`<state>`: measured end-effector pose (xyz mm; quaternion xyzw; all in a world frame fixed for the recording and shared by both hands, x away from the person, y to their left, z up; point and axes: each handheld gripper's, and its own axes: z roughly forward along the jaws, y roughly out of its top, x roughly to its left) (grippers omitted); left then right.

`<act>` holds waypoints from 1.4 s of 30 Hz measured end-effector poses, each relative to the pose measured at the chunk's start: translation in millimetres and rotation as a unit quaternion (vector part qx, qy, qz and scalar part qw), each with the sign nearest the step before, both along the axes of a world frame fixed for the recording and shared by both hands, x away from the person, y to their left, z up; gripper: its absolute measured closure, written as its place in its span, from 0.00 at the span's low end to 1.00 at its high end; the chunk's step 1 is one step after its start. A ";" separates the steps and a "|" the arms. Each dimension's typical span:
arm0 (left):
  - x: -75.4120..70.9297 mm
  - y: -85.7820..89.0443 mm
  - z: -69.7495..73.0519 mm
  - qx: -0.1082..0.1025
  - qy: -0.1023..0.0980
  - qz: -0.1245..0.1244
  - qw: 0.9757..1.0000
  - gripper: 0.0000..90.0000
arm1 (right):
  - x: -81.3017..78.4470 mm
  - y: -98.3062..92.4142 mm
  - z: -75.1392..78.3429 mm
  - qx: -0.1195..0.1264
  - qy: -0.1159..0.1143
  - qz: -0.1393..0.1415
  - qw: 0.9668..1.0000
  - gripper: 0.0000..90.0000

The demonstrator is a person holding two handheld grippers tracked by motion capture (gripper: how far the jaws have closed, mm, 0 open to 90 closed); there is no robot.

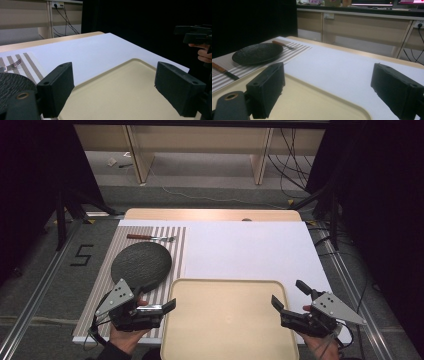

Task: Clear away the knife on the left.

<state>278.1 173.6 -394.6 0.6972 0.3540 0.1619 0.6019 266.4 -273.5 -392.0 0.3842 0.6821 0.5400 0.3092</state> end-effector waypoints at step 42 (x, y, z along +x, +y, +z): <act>13.7 34.9 1.6 0.057 0.017 0.019 0.998 0.17 | 0.8 0.9 -0.6 0.001 0.004 0.004 1.000 0.15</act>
